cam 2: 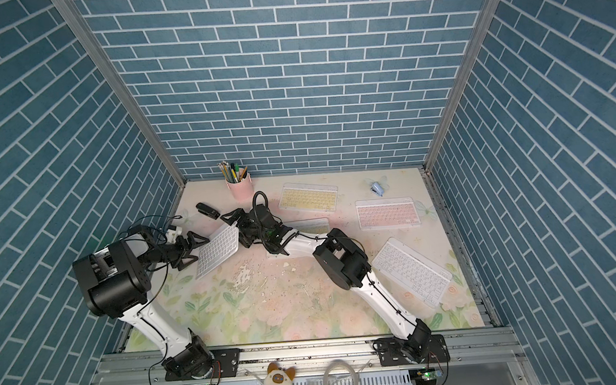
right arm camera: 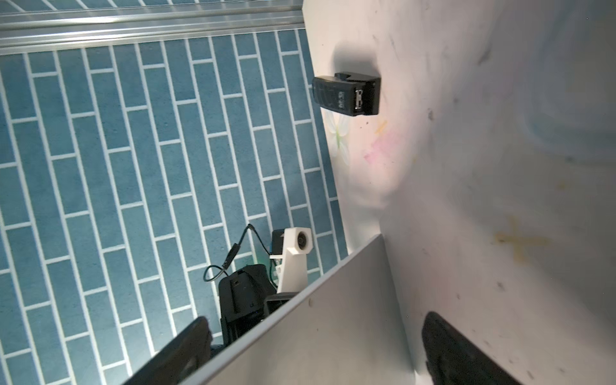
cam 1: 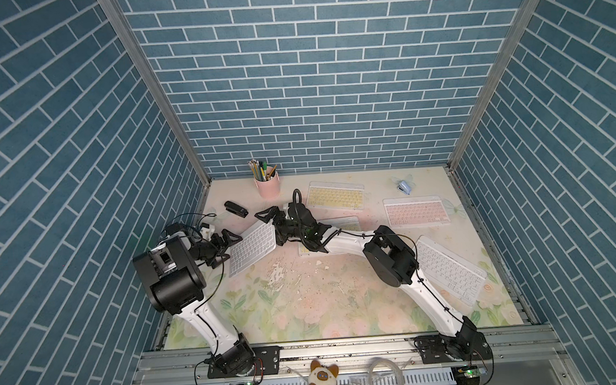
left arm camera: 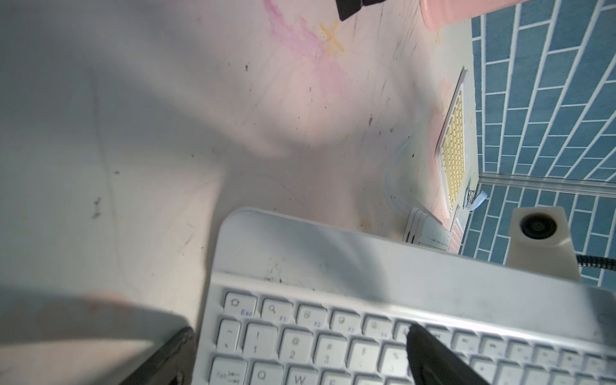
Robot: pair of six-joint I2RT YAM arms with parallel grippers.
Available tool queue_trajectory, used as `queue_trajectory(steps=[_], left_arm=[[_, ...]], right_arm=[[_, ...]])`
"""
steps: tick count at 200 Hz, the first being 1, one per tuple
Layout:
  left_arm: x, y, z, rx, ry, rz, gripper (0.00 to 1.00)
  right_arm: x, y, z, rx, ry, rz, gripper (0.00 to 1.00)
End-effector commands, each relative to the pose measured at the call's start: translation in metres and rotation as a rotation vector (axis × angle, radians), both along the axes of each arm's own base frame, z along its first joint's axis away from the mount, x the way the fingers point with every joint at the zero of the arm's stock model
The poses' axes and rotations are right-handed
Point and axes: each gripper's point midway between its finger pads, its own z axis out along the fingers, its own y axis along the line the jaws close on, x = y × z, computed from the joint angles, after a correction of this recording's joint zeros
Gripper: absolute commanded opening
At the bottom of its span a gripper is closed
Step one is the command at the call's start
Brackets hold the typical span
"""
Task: Stack the numeric keypads
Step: Pick up the numeric keypad from the center of the board.
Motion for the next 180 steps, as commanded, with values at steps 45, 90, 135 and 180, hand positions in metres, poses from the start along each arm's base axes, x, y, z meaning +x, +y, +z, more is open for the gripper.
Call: queue_trajectory(steps=[45, 90, 135, 180], left_arm=[[-0.020, -0.017, -0.025, -0.029, 0.113, -0.031, 1.00], [-0.020, -0.017, -0.024, -0.022, 0.112, -0.037, 1.00], [-0.019, -0.017, -0.023, -0.022, 0.109, -0.035, 0.99], [-0.020, -0.020, -0.024, -0.023, 0.114, -0.044, 1.00]], right_arm=[[-0.007, -0.024, 0.025, -0.100, -0.116, 0.070, 0.98], [-0.013, -0.033, 0.021, -0.146, -0.135, 0.111, 0.98], [-0.017, -0.052, 0.019, -0.187, -0.159, 0.122, 0.97], [-0.019, -0.051, 0.017, -0.169, -0.159, 0.150, 0.94]])
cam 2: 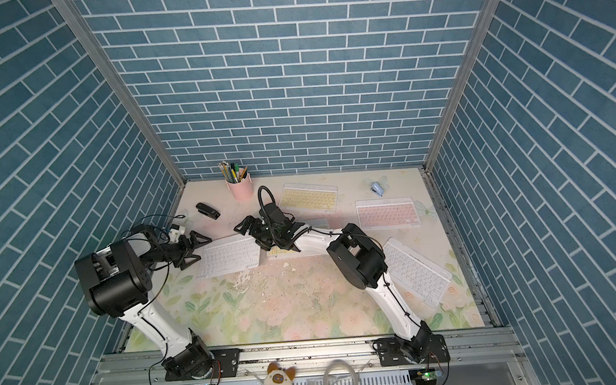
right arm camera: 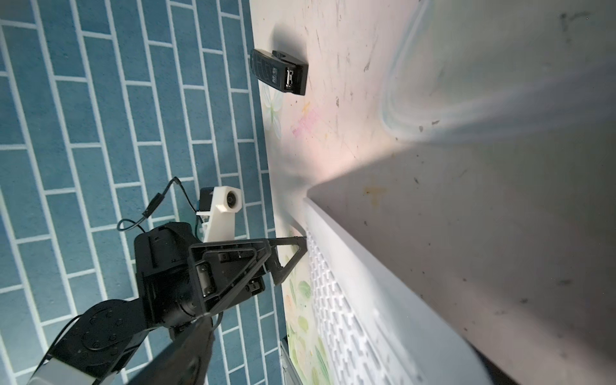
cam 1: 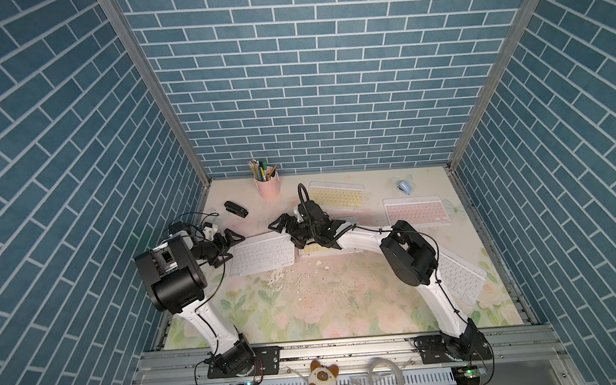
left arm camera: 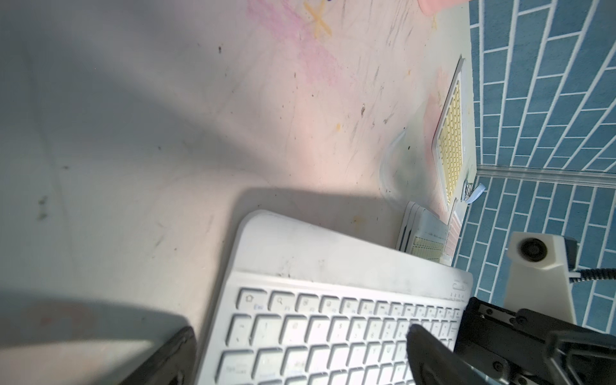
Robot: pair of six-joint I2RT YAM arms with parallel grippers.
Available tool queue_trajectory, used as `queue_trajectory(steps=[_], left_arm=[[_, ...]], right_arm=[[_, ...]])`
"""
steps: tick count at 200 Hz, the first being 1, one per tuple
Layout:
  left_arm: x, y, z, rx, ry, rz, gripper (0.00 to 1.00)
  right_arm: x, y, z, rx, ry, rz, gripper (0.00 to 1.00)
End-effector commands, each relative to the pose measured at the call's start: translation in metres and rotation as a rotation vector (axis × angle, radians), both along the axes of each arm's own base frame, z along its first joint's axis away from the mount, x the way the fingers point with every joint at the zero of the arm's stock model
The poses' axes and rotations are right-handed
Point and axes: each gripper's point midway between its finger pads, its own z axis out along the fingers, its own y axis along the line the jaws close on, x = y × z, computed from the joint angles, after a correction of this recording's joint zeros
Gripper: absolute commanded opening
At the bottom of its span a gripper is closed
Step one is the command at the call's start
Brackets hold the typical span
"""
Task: Stack the numeric keypads
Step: Pick up the numeric keypad from the center of the board.
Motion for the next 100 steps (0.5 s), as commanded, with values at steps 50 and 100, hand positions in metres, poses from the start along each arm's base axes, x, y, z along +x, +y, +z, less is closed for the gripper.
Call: queue_trajectory(steps=[50, 100], left_arm=[[-0.020, -0.012, -0.024, -0.011, 0.111, -0.023, 1.00], [-0.015, -0.013, -0.015, -0.026, 0.074, -0.018, 1.00]], right_arm=[[-0.006, 0.004, 0.030, 0.049, -0.045, 0.047, 0.75], [-0.012, -0.009, 0.022, -0.029, -0.083, 0.065, 0.32]])
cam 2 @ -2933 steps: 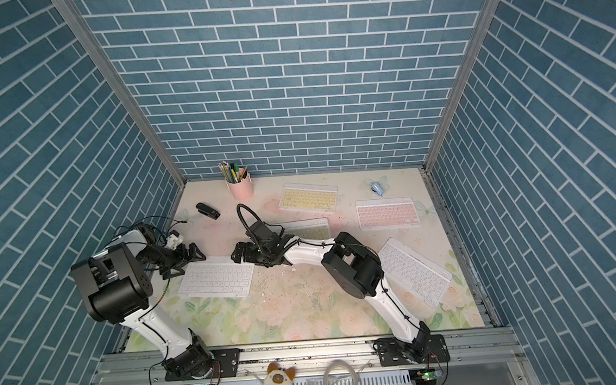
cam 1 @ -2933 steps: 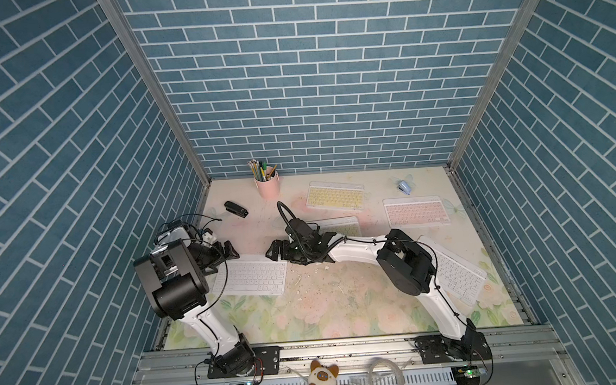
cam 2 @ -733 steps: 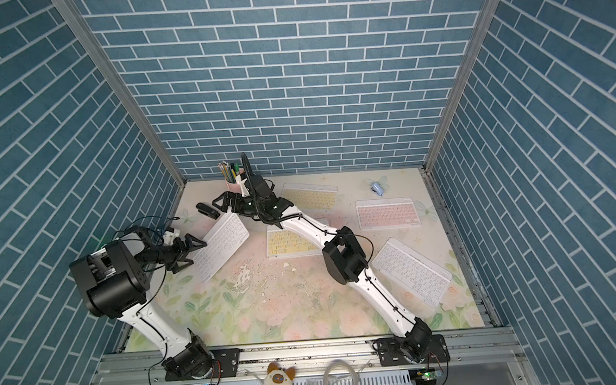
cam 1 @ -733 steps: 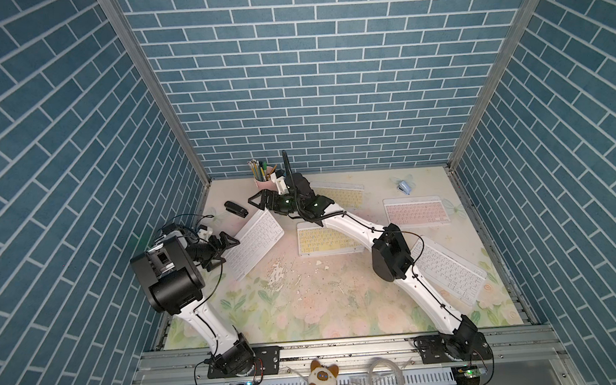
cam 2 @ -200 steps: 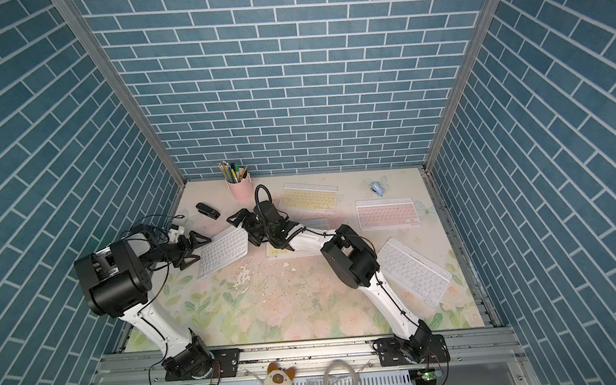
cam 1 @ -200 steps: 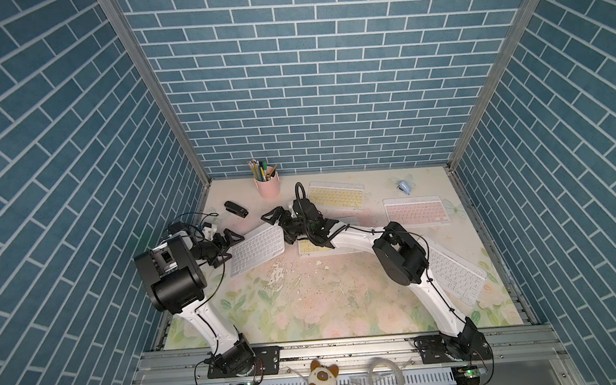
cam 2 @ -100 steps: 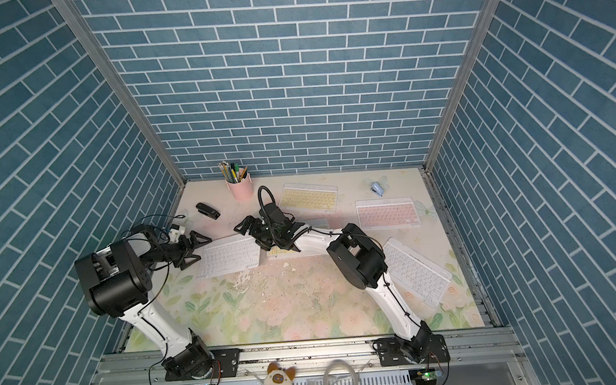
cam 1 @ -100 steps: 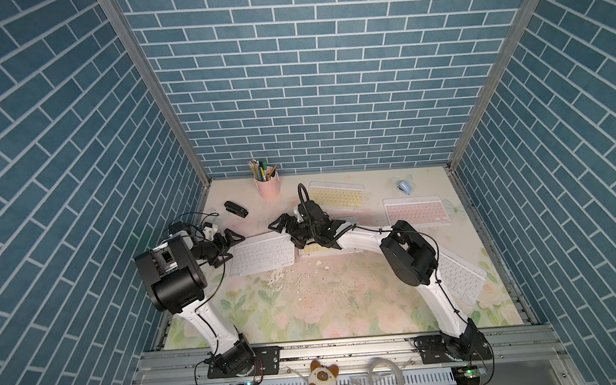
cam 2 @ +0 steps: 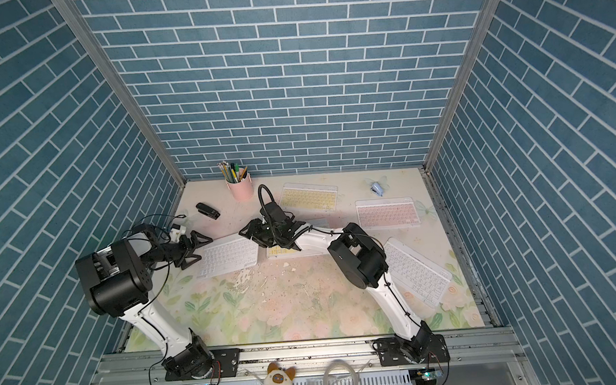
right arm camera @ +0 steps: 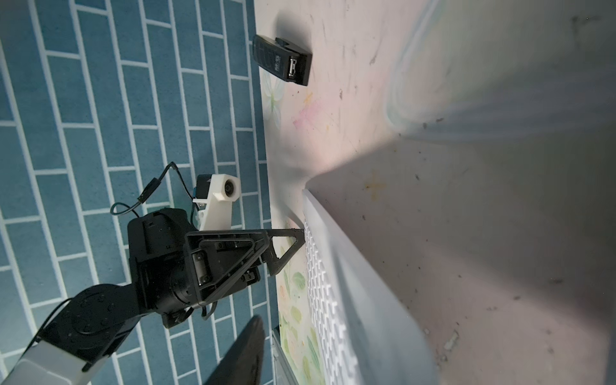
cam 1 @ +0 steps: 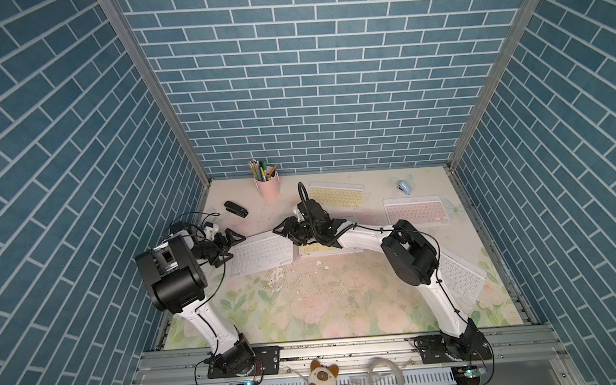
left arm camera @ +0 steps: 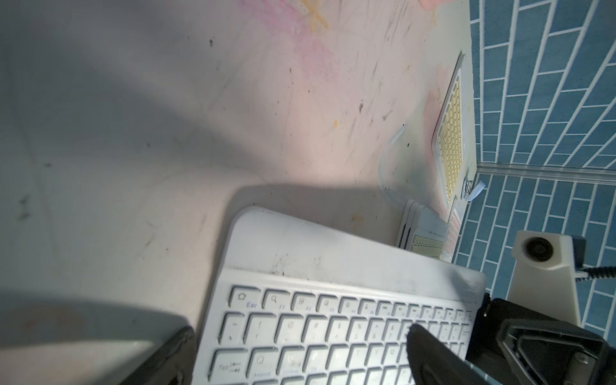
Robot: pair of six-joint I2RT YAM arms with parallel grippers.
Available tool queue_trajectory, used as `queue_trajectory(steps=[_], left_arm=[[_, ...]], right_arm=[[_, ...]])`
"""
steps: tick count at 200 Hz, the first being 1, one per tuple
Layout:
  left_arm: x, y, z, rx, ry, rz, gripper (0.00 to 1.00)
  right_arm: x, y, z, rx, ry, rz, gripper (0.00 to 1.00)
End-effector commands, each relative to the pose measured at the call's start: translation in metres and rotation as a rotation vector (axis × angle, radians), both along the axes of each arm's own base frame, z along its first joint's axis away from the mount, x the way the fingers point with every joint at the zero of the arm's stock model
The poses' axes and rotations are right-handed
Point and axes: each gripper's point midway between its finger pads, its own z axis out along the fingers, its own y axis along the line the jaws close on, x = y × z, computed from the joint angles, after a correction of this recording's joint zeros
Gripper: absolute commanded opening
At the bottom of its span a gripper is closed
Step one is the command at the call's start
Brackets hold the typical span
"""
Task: Stack the numeric keypads
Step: Pick up the numeric keypad from the center of the board.
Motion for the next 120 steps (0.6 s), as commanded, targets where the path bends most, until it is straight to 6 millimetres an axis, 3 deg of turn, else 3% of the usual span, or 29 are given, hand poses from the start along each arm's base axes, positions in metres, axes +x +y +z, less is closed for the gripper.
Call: queue_trajectory(steps=[1, 35, 38, 51, 84, 120], left_arm=[[-0.015, -0.011, -0.015, -0.019, 0.075, -0.013, 1.00], [-0.012, -0.013, -0.006, -0.032, 0.042, -0.010, 1.00], [-0.011, -0.013, -0.003, -0.034, 0.033, -0.010, 0.99], [-0.009, -0.013, 0.005, -0.031, 0.006, -0.009, 1.00], [-0.002, -0.009, 0.043, 0.022, -0.101, 0.011, 0.99], [0.005, -0.011, 0.096, 0.084, -0.229, 0.048, 1.00]], right_arm=[[-0.004, -0.007, 0.027, 0.003, -0.063, 0.019, 0.31], [-0.005, -0.016, 0.021, -0.062, -0.111, 0.032, 0.16], [-0.005, -0.017, 0.038, -0.044, -0.132, 0.034, 0.16], [-0.005, -0.019, 0.046, -0.049, -0.167, 0.048, 0.12], [-0.002, -0.028, 0.063, -0.048, -0.247, 0.115, 0.02], [0.010, -0.044, 0.080, 0.029, -0.299, 0.171, 0.00]])
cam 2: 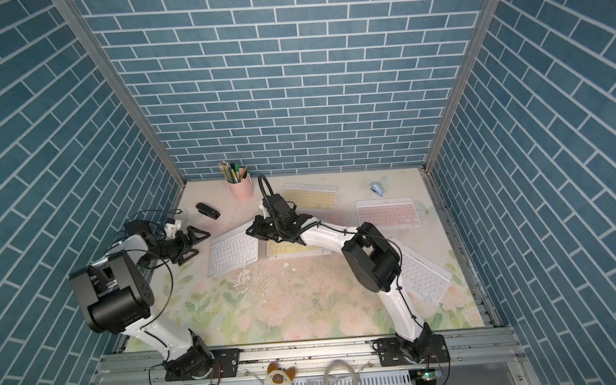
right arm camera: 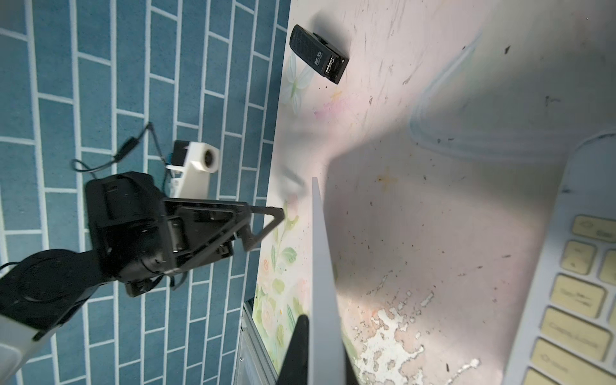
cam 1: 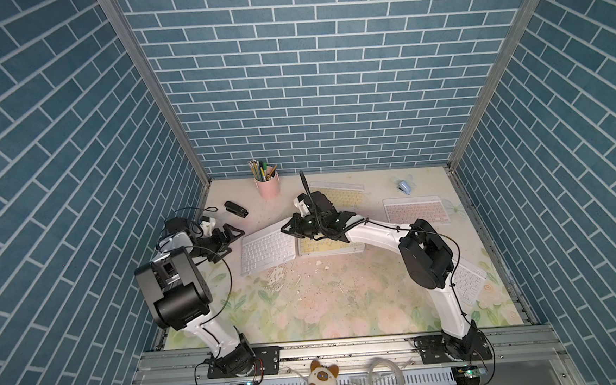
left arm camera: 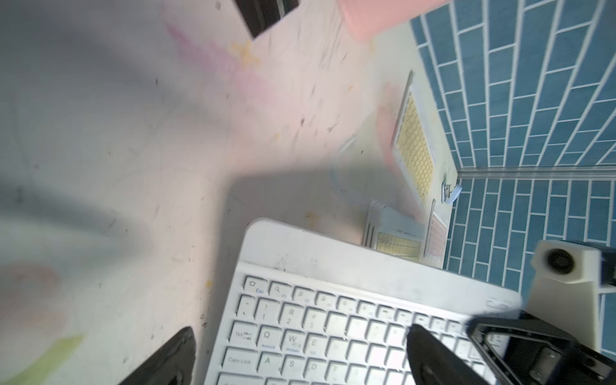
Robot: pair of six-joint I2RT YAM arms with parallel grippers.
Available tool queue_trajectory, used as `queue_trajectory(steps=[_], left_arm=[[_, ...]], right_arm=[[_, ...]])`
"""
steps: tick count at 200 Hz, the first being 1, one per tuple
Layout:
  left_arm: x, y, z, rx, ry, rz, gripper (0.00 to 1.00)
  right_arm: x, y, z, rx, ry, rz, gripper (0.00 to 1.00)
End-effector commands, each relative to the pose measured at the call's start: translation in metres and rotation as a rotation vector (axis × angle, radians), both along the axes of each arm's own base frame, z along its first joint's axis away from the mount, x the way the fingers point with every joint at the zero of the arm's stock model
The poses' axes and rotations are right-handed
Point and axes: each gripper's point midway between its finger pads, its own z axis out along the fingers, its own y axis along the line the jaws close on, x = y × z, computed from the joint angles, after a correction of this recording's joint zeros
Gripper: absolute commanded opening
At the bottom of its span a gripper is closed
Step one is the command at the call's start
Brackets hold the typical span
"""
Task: Stack the numeric keypads
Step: Pick up the numeric keypad from the center of the board, then place the numeric keypad at the numeric keypad.
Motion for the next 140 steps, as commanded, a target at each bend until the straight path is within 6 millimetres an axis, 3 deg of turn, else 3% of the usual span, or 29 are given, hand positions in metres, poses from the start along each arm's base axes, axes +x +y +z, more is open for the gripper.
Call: queue_trajectory(steps=[1, 42, 77, 109, 140], left_arm=[[0.004, -0.005, 0.033, 0.038, -0.079, 0.016, 1.00], [0.004, -0.029, 0.104, 0.240, -0.237, 0.013, 1.00], [0.002, -0.048, 0.143, 0.341, -0.363, 0.043, 0.99], [0.001, -0.082, 0.156, 0.525, -0.480, -0.037, 1.00], [0.003, -0.107, 0.165, 0.512, -0.537, -0.068, 1.00]], right_arm=[[0.009, -0.015, 0.037, 0.087, -0.092, 0.072, 0.00], [0.019, -0.059, 0.074, 0.211, -0.163, 0.143, 0.00], [0.017, -0.103, 0.094, 0.233, -0.237, 0.195, 0.00], [0.029, -0.144, 0.087, 0.245, -0.250, 0.194, 0.00], [0.036, -0.173, 0.068, 0.228, -0.249, 0.220, 0.00]])
